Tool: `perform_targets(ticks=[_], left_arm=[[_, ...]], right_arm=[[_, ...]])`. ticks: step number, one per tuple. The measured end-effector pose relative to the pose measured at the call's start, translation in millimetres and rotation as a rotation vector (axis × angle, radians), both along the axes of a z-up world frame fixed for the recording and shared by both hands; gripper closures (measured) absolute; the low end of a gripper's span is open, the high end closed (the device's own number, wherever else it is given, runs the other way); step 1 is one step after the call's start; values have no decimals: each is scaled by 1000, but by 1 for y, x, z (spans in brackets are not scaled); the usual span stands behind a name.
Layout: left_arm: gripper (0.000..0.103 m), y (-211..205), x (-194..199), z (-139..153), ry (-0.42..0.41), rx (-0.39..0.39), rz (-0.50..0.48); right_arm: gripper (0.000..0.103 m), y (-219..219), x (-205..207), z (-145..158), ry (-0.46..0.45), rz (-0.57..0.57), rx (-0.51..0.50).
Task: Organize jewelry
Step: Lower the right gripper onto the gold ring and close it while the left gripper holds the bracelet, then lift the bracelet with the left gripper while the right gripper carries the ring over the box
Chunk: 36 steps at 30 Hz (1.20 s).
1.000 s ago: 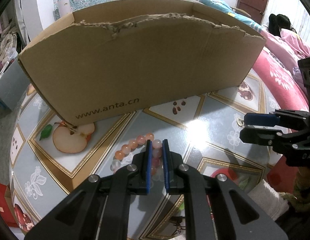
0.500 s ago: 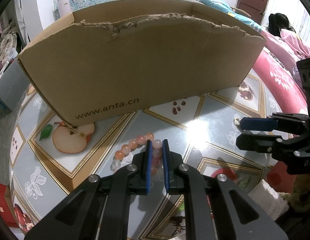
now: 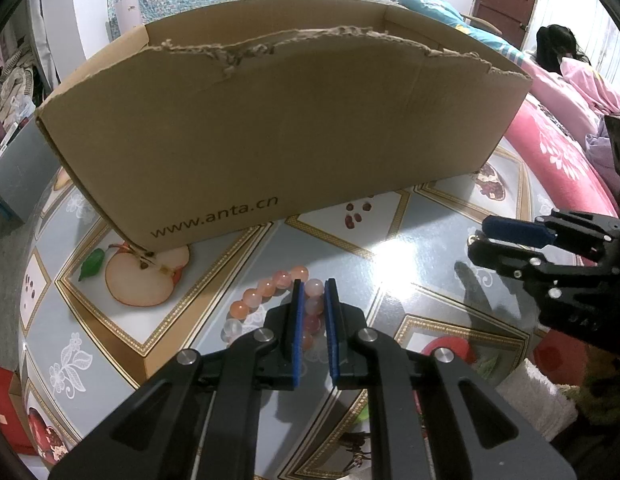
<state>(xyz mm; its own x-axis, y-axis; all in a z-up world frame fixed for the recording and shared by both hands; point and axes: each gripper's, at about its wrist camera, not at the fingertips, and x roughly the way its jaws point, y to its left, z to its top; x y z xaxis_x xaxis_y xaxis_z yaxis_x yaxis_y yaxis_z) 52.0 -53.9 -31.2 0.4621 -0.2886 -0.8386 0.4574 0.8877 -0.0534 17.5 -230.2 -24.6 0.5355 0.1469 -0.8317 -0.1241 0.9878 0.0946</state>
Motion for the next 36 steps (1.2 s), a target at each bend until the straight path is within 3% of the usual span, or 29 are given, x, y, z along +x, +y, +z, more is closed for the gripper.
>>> perform_targets(ticks=[6, 22, 29, 36], left_arm=[[93, 0, 0, 0, 0, 0, 1], [94, 5, -2, 6, -13, -24, 9], [94, 22, -8, 28, -47, -95, 37], [94, 49, -9, 72, -60, -288, 69]], right_arm=[[92, 6, -2, -1, -27, 22, -80], [93, -16, -14, 16, -51, -2, -26], [93, -32, -16, 41, -88, -14, 76], [93, -41, 0, 77, -158, -4, 221]])
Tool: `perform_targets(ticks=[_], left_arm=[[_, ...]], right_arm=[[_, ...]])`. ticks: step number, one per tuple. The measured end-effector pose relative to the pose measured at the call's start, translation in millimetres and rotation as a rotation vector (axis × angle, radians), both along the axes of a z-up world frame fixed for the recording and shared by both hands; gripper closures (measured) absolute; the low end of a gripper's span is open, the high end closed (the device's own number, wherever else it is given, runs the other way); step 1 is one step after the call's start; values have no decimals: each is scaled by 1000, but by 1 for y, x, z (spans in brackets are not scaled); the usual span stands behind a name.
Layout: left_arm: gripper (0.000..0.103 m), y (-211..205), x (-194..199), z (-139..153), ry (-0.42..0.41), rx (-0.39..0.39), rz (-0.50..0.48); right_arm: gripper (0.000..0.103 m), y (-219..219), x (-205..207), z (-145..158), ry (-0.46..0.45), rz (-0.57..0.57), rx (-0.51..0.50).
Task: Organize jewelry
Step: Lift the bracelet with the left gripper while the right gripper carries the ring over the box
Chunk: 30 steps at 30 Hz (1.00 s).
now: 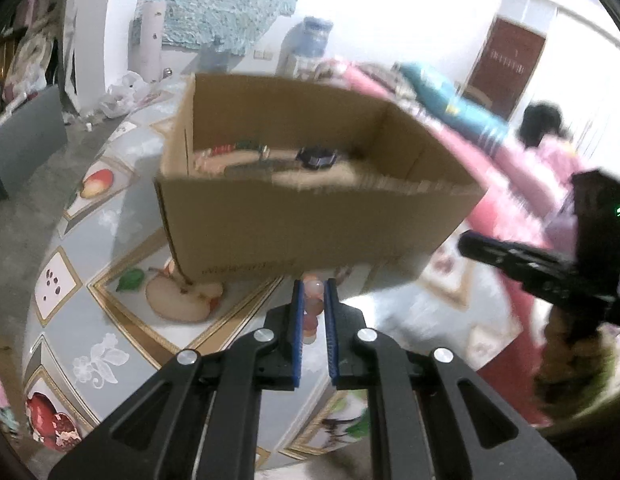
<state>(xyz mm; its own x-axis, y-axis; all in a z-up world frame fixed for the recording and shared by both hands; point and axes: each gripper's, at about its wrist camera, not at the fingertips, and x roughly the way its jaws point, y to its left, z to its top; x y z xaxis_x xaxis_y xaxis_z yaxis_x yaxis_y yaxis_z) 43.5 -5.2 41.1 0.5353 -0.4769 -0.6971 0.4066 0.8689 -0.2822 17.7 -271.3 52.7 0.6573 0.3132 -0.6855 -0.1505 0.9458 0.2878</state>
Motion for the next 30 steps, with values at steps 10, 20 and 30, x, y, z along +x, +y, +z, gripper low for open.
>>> perform_targets(ticks=[10, 20, 30], left_arm=[[94, 3, 31, 82, -89, -223, -82], [94, -47, 134, 45, 53, -39, -124], [93, -67, 182, -20, 279, 92, -139]], right_arm=[[93, -11, 53, 61, -96, 79, 60], [93, 10, 174, 26, 281, 226, 79], [90, 22, 231, -44, 611, 259, 30]])
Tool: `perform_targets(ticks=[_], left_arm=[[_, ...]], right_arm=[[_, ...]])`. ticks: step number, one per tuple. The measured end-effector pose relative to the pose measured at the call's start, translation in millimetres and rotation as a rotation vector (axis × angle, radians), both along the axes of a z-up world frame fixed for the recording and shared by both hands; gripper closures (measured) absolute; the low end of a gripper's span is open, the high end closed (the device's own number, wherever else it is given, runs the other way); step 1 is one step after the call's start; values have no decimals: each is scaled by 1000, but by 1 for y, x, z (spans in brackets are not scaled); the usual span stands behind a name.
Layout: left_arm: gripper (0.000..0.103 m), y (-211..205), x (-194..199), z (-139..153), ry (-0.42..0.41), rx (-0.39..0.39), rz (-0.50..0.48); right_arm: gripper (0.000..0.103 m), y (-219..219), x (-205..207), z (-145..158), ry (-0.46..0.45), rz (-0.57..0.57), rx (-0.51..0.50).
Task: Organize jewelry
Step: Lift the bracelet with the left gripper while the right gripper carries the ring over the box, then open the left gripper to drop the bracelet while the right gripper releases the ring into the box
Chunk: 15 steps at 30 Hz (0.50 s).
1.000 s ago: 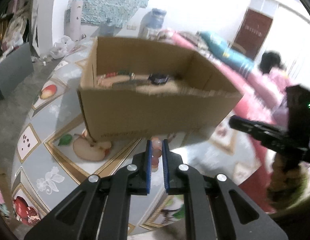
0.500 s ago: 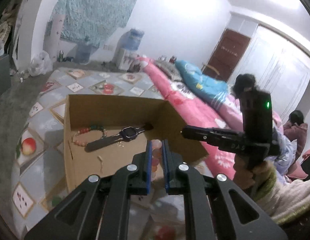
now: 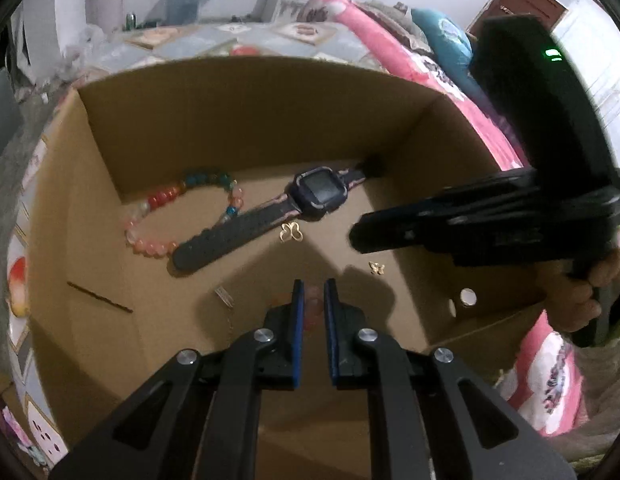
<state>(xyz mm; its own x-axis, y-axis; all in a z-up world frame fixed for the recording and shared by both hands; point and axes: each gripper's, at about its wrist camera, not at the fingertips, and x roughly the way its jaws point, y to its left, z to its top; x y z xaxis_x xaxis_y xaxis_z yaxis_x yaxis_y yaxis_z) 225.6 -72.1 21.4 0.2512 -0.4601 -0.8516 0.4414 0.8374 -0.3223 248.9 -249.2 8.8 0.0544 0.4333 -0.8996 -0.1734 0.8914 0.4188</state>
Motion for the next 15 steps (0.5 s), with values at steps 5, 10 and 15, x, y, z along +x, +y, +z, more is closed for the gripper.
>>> perform_targets(ticks=[5, 10, 15], left_arm=[[69, 3, -2, 1, 30, -14, 9], [60, 9, -4, 8, 6, -22, 31], [57, 31, -13, 31, -64, -66, 89]], right_arm=[[87, 3, 5, -12, 36, 4, -21], [83, -1, 3, -9, 19, -18, -5], [81, -9, -3, 11, -47, -53, 11]])
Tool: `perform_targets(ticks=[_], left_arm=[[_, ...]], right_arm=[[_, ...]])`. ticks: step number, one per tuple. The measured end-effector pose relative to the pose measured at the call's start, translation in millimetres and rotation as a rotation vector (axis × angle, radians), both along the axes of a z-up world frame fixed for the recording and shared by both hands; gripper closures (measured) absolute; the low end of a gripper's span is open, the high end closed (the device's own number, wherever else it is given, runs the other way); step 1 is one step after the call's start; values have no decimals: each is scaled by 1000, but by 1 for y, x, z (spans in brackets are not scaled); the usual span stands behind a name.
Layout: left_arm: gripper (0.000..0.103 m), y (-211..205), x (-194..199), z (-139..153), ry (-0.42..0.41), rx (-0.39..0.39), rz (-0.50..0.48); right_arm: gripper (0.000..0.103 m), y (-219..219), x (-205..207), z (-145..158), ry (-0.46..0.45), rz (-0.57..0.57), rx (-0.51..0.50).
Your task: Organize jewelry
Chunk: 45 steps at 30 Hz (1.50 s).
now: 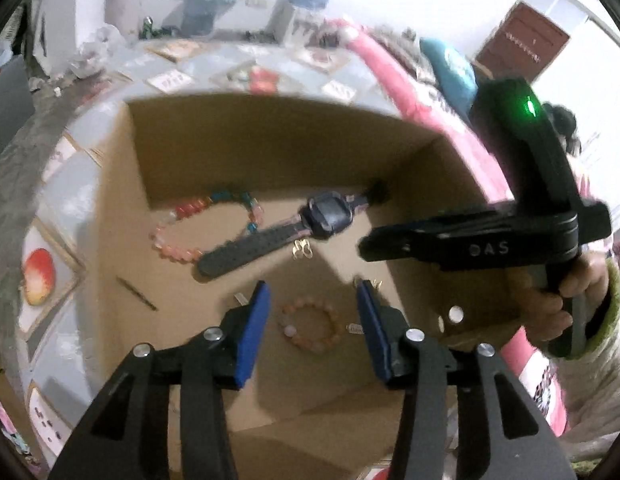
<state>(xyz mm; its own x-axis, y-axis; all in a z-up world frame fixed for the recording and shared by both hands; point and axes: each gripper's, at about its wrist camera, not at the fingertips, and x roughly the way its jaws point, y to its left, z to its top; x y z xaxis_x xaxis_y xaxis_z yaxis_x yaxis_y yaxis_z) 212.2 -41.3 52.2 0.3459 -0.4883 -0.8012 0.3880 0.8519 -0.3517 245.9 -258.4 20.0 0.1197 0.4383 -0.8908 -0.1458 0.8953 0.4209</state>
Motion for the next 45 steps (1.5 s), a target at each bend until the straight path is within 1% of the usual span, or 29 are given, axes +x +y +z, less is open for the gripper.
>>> perform_targets(ticks=[2, 3, 4, 5, 7, 8, 9, 10, 11, 12, 13, 15, 16, 19, 21, 22, 24, 28, 29, 33, 38, 43, 45], left_arm=[[54, 12, -8, 15, -57, -19, 33], [51, 22, -14, 26, -105, -28, 62], [46, 29, -18, 34, -134, -33, 81], [43, 41, -25, 45, -183, -40, 117], [34, 55, -32, 55, -233, -36, 165], [32, 64, -34, 58, -252, -25, 197], [29, 71, -35, 58, -254, -11, 222], [27, 77, -34, 54, -240, 7, 251], [26, 80, -33, 50, -221, 22, 271], [26, 84, -31, 42, -194, 34, 288], [26, 86, -29, 34, -163, 41, 299], [26, 89, -27, 13, -77, 25, 309], [26, 87, -25, 0, -22, 8, 302], [26, 79, -25, -20, 64, -48, 279], [25, 69, -27, -25, 90, -86, 248], [25, 64, -29, -24, 70, -62, 258], [25, 56, -31, -22, 54, -25, 264], [25, 53, -33, -20, 56, -27, 303], [25, 52, -36, -19, 60, -27, 309], [25, 50, -56, -10, 19, -8, 295], [25, 55, -89, -3, 4, -35, 290], [25, 56, -122, -5, 12, -57, 293], [25, 57, -132, -9, 14, -69, 290]], right_arm=[[81, -13, -10, 22, -62, -27, 24], [80, -21, -17, 35, -105, -43, 35], [78, -27, -23, 48, -150, -61, 40], [76, -35, -28, 61, -195, -83, 40], [65, -50, -44, 83, -287, -135, 31], [63, -61, -54, 93, -334, -174, 20], [59, -70, -59, 100, -357, -200, 13], [56, -83, -70, 104, -382, -247, -5], [54, -86, -76, 102, -390, -280, -18], [51, -91, -80, 100, -389, -304, -23], [50, -99, -87, 91, -370, -338, -26], [50, -106, -94, 72, -314, -376, -6], [50, -112, -98, 62, -274, -398, 14], [50, -112, -105, 38, -184, -404, 38], [50, -105, -107, 23, -119, -369, 73], [49, -103, -109, 19, -102, -357, 101], [49, -96, -111, 23, -118, -341, 63], [49, -94, -114, 28, -111, -361, 47], [49, -94, -115, 25, -110, -364, 46], [49, -95, -134, 36, -137, -360, 51], [49, -94, -168, 37, -141, -365, 77], [49, -94, -204, 36, -148, -375, 105], [49, -95, -207, 36, -155, -375, 107]])
